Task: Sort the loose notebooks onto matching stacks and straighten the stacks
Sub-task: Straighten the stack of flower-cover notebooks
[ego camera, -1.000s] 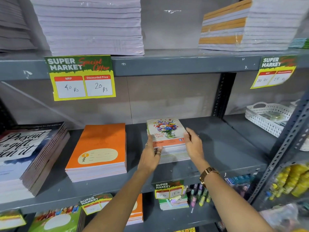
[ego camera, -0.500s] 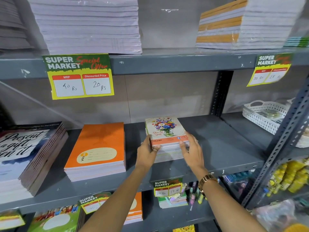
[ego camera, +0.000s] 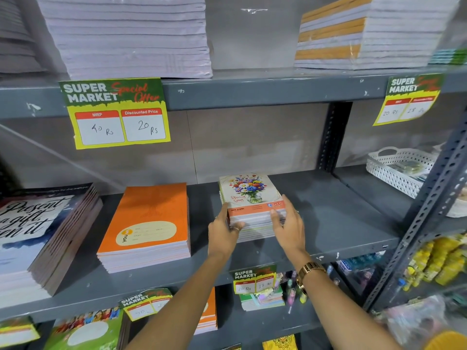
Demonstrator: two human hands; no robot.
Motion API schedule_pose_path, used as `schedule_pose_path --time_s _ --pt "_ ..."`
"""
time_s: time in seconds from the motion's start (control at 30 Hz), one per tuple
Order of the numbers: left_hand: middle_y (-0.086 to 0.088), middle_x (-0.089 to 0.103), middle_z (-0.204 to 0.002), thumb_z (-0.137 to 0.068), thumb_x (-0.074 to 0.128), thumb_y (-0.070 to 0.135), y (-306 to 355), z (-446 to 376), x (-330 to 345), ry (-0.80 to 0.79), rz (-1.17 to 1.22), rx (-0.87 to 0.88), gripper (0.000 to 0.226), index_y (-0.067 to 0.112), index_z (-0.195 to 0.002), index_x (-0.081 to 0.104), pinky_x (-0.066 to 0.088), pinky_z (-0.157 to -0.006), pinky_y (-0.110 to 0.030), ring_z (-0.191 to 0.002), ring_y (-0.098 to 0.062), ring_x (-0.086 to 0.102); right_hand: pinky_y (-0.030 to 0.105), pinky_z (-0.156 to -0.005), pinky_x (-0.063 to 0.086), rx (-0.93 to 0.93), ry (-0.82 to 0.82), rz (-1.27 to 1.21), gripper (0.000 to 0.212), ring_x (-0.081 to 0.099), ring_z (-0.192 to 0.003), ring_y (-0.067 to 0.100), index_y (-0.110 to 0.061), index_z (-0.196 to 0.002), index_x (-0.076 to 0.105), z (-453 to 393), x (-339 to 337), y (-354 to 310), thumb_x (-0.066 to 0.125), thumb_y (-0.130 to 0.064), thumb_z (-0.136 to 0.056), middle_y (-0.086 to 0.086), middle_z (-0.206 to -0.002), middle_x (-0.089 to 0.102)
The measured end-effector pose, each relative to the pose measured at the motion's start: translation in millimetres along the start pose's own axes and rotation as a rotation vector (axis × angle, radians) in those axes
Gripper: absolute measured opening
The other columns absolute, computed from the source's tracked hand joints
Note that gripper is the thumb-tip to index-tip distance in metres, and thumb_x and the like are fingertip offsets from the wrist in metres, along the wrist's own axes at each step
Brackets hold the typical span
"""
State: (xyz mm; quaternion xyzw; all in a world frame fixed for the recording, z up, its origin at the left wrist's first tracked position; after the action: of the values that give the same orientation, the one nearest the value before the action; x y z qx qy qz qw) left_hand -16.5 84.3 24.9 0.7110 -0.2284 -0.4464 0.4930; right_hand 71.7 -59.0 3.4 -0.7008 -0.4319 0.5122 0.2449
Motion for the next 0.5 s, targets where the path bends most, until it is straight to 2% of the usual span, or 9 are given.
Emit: schedule_pose_path --time_s 0.17,0.5 --pt "-0.008 0.059 -0.129 -0.085 0.06 0.004 0.5 0.5 1.5 0.016 0.002 -0.016 0.063 0.016 -0.14 0.033 0.043 -0.101 -0.046 -0.12 -0.026 0.054 0.037 -0.091 0.048 -0.002 -0.011 0.007 0.052 0.053 -0.116 0.028 -0.017 -0.141 0.036 -0.9 -3.2 -1.6 0.054 -0.025 -0.093 0.015 -0.124 0.057" --pt "-0.009 0.058 -0.13 -0.086 0.059 0.005 -2.5 1.1 2.9 0.042 -0.011 -0.033 0.063 0.018 -0.141 0.032 0.042 -0.102 -0.046 -0.121 -0.026 0.054 0.037 -0.091 0.047 0.012 -0.011 -0.005 0.053 0.052 -0.117 0.027 -0.017 -0.142 0.035 0.7 -2.0 -0.9 0.054 -0.025 -0.093 0.015 -0.124 0.057"
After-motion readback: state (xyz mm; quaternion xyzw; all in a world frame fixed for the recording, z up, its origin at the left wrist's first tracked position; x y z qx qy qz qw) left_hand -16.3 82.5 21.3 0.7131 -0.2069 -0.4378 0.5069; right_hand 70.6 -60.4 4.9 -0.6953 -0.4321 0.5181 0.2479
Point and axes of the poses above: each hand's wrist, its own z-axis away from the middle knuckle, its own x-axis out of the palm, y = z × x, the point moved 3 cm from there along -z, towards the middle knuckle
